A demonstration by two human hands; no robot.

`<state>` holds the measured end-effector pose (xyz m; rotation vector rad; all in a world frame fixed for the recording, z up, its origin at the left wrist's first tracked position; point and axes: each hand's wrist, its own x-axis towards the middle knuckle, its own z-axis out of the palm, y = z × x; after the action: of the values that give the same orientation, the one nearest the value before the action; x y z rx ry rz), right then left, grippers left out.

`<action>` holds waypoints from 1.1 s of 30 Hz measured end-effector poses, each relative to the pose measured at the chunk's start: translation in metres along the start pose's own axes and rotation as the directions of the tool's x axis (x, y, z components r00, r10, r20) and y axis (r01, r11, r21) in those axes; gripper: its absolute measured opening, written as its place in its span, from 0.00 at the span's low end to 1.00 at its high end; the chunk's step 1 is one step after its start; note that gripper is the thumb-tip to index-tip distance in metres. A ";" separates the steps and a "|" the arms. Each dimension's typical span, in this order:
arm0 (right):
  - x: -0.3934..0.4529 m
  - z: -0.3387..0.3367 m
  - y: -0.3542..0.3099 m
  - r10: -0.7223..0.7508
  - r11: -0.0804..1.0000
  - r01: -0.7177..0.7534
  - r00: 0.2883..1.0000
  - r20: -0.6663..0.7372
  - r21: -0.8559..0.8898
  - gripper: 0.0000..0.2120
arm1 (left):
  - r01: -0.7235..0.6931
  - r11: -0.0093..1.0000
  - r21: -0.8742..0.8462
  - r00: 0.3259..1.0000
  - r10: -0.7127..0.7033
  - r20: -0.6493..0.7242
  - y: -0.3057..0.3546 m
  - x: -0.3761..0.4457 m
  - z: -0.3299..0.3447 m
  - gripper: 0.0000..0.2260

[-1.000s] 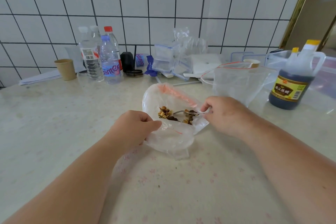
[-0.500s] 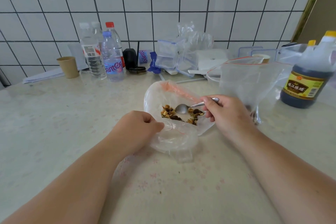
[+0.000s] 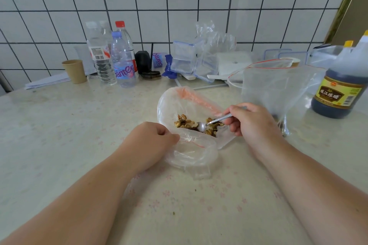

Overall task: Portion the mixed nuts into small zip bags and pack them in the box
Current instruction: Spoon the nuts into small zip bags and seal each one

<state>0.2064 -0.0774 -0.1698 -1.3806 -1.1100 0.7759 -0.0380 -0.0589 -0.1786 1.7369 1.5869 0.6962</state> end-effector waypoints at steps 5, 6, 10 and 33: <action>0.000 0.002 -0.001 0.076 0.997 -0.078 0.991 0.106 0.011 0.12 | -0.021 1.000 -0.001 1.000 0.021 -0.002 -0.001 -0.001 0.001 0.13; 0.000 0.002 -0.002 0.097 0.995 -0.100 0.987 0.125 0.017 0.12 | -0.024 1.000 0.000 1.000 0.024 -0.001 -0.001 -0.001 0.001 0.14; -0.001 0.001 -0.004 0.204 0.969 -0.218 0.972 0.120 0.114 0.11 | -0.010 1.000 -0.018 1.000 0.010 0.001 0.003 -0.003 0.001 0.13; -0.024 -0.009 -0.025 -0.015 0.937 -0.071 0.970 0.243 0.342 0.14 | -0.007 0.998 -0.055 0.997 0.003 -0.075 0.009 -0.008 0.000 0.13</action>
<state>0.2017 -0.1056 -0.1475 -1.0212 -1.0767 1.1285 -0.0334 -0.0671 -0.1715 1.6932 1.5984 0.8092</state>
